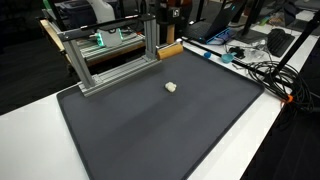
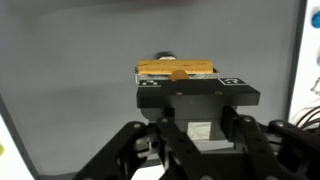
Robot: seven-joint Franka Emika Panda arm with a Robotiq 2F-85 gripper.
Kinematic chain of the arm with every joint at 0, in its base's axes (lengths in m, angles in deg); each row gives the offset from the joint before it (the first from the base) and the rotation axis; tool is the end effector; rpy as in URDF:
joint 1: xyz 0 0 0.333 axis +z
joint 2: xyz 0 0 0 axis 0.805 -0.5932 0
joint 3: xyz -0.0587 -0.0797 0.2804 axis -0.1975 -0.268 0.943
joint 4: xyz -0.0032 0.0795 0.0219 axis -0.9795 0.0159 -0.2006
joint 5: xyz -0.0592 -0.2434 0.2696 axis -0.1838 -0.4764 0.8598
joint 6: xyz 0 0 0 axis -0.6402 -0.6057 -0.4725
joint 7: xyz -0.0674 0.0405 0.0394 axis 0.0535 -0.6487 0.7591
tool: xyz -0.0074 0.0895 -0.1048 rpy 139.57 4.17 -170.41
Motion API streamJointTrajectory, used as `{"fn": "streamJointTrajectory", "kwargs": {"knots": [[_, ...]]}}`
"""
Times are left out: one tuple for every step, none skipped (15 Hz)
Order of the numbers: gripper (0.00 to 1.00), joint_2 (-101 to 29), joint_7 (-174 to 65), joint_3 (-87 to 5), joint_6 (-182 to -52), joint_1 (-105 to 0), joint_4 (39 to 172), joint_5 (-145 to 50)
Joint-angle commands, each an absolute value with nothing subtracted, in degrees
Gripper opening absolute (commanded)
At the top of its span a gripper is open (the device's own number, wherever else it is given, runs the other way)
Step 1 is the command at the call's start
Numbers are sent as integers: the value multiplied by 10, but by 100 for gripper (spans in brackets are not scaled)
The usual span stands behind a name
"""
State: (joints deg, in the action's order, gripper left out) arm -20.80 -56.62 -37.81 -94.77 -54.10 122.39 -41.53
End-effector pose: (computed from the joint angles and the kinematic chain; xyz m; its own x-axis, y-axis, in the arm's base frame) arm 0.5463 -0.0067 0.4428 0.9870 -0.1590 0.0243 -0.1575 -0.9861 -0.0528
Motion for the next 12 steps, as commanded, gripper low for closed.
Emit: {"fn": "streamJointTrajectory", "kwargs": {"knots": [[22,-215,-668,-369,-1030,-531,1260,-379],[22,-223,-696,-368,-1050,-530,1266,-375],[22,-231,-730,-369,-1074,-529,1273,-390],[22,-237,-760,-373,-1089,-530,1281,-399],[22,-243,-795,-378,-1095,-530,1286,-418],[22,-244,-832,-382,-1078,-527,1287,-441],[47,-249,-774,-376,-1078,-528,1280,-413],[47,-254,-797,-380,-1078,-528,1283,-425],[47,-256,-807,-382,-1078,-528,1284,-429],[22,-259,-803,-381,-1079,-528,1281,-427],[22,-262,-801,-380,-1086,-527,1282,-428],[22,-266,-798,-381,-1092,-528,1282,-426]]}}
